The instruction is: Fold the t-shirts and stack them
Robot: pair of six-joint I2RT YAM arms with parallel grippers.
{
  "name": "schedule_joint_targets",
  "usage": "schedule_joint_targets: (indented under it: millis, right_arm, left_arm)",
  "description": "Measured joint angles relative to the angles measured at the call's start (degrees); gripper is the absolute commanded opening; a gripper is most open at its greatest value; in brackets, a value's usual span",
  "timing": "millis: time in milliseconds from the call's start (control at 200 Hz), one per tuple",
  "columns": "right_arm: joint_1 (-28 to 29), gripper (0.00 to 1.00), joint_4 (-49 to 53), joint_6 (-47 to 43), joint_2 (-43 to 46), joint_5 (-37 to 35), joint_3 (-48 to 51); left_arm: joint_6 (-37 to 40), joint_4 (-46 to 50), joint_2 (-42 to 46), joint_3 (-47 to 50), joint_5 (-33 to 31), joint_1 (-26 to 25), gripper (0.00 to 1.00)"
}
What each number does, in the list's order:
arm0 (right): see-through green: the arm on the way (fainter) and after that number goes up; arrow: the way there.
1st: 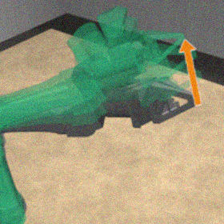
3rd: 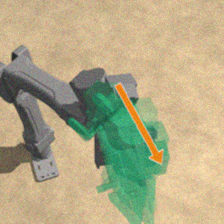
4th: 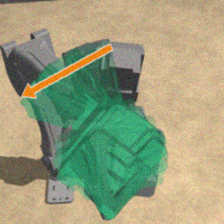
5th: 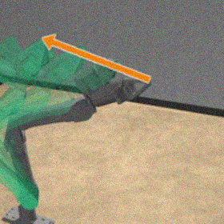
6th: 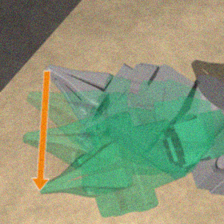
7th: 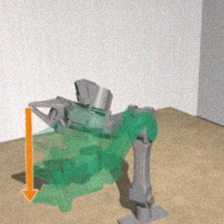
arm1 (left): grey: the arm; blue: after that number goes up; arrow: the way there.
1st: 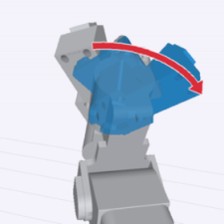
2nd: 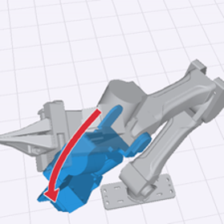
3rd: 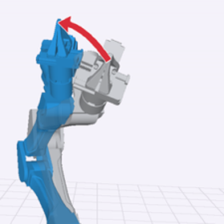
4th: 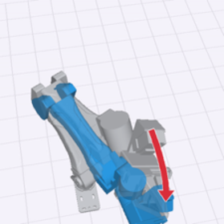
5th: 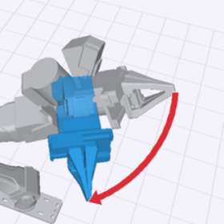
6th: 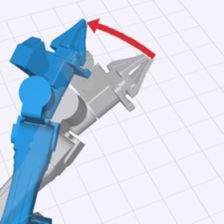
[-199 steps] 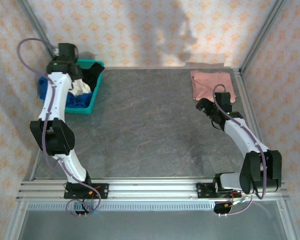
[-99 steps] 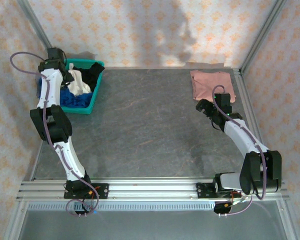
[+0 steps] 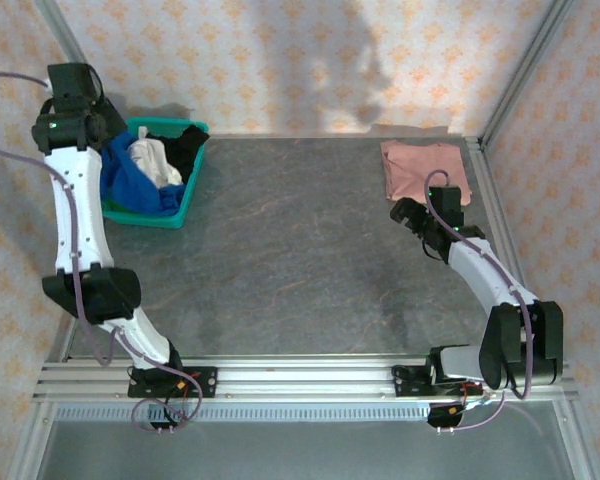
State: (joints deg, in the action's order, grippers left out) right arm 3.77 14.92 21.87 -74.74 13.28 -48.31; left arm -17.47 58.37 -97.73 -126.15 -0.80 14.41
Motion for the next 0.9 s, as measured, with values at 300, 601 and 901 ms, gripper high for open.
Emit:
schedule_joint_targets:
  millis: [300, 601, 901]
  right_arm:
    - [0.0, 0.99, -1.05, 1.05, 0.15, 5.4, 0.0]
    - [0.09, 0.99, -1.09, 2.1, 4.33, 9.57, 0.0]
    - [2.14, 0.99, -1.25, 2.58, 9.57, 11.82, 0.0]
  left_arm:
    - [-0.68, -7.3, 9.31, -17.73, 4.15, -10.62, 0.0]
    - [-1.77, -13.73, 6.1, -23.5, 13.53, -23.74, 0.0]
    - [-1.4, -15.89, 2.84, -11.52, 10.19, -32.28, 0.24]
